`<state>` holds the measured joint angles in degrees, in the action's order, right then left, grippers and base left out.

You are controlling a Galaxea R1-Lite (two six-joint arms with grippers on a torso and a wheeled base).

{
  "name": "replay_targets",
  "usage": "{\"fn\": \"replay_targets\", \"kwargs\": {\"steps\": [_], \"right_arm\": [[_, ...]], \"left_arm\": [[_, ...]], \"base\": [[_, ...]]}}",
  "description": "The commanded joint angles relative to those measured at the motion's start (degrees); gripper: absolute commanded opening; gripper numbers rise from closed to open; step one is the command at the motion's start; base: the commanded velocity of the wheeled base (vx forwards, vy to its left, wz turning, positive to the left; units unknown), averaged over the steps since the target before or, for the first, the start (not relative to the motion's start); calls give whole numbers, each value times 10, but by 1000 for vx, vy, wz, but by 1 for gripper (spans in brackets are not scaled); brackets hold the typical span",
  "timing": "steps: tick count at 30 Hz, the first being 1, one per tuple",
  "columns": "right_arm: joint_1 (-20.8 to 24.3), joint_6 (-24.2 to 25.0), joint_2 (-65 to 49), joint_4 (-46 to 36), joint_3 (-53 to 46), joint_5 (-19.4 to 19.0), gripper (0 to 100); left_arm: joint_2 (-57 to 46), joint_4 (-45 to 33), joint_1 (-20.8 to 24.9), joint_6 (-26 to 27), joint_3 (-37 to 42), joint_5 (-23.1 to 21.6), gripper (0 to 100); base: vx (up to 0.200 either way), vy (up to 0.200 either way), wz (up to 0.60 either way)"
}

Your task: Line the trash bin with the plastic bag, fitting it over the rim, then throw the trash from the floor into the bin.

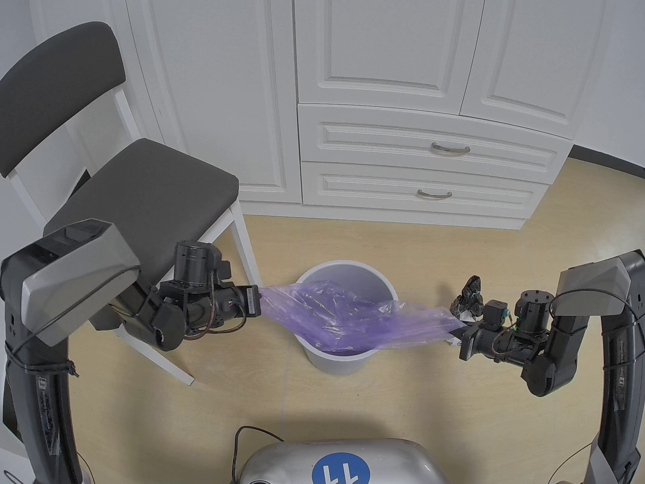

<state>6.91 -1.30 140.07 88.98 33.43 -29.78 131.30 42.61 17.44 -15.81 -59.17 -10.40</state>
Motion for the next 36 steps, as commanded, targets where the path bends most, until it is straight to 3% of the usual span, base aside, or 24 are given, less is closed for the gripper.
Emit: {"fn": "replay_targets", "kwargs": {"steps": [1,15,19,25,26,30,36], "right_arm": [[-12,-19,-27,10,-42,-8,0],[-33,-87,-23,10,-57,-8,0],[-40,-113,-30,-34,-57,-8,0],[-46,-112,-57,-123,-35,-8,0],[-51,-107,-75,-179,-20,-12,0],[-56,-106,-99,-276,7,-13,0],[-56,-106,-88,-289,9,-12,0]], "left_arm": [[-42,-7,-22,24,38,-16,0],[-37,-35,-65,110,61,-54,0],[-29,-98,-79,145,49,-55,0],[-26,-124,-80,151,44,-55,0],[-24,-127,-81,151,43,-55,0],[-10,-126,-81,152,42,-55,0],[11,-113,-72,147,33,-52,0]], "base": [[0,0,0],[0,0,0],[0,0,0],[0,0,0],[0,0,0],[0,0,0],[0,0,0]]}}
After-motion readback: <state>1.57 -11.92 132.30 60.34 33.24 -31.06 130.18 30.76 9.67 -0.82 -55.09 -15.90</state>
